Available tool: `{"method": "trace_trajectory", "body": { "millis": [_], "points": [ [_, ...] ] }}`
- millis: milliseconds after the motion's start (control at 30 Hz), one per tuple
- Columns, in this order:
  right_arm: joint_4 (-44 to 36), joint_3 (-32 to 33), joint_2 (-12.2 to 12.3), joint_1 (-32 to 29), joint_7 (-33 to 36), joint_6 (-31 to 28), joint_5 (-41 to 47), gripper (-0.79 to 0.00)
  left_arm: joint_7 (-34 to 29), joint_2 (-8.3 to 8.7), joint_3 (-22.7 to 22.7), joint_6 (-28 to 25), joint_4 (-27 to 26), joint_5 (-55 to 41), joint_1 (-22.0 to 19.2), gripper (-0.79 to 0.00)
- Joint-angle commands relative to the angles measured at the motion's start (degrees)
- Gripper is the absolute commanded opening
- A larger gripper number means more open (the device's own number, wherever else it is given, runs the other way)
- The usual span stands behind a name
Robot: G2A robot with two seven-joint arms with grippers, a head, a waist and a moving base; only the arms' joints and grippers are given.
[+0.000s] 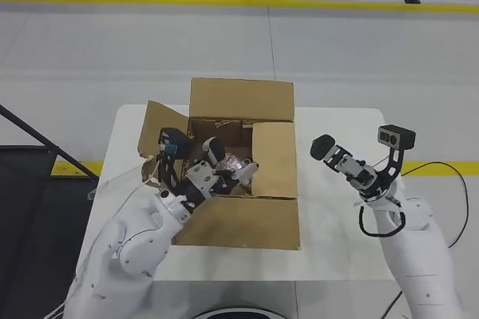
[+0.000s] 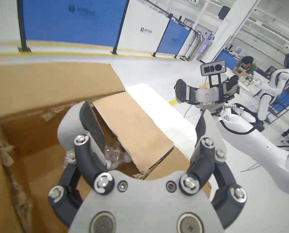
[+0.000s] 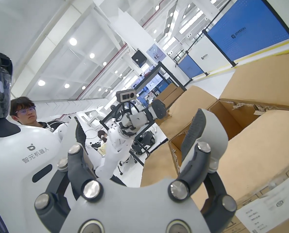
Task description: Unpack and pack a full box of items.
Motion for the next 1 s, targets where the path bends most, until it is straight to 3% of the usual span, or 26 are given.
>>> {"method": "trace_trajectory", "body": {
  "millis": [0,167,567,967],
  "points": [
    [-0.74,1.37,0.56,-1.79,-1.02,-1.02,1.82,0.000,-2.55,-0.19,0.97,3.16,2.32,-1.71,-2.17,0.000],
    [-1.86,3.68,2.03,-5.39,-1.97,-1.97,5.39,0.000,-4.71,-0.70,2.74,9.75,5.94,-3.93,-4.98,0.000],
    [-1.86,3.68,2.03,-5.39,-1.97,-1.97,5.39,0.000,-4.81,-0.78,2.96,8.89,6.30,-5.97,-4.83,0.000],
    [-1.86,3.68,2.03,-5.39,-1.97,-1.97,5.39,0.000,-17.00,-1.54,4.89,12.65,18.96,-20.52,-14.14,0.000]
  ]
}}
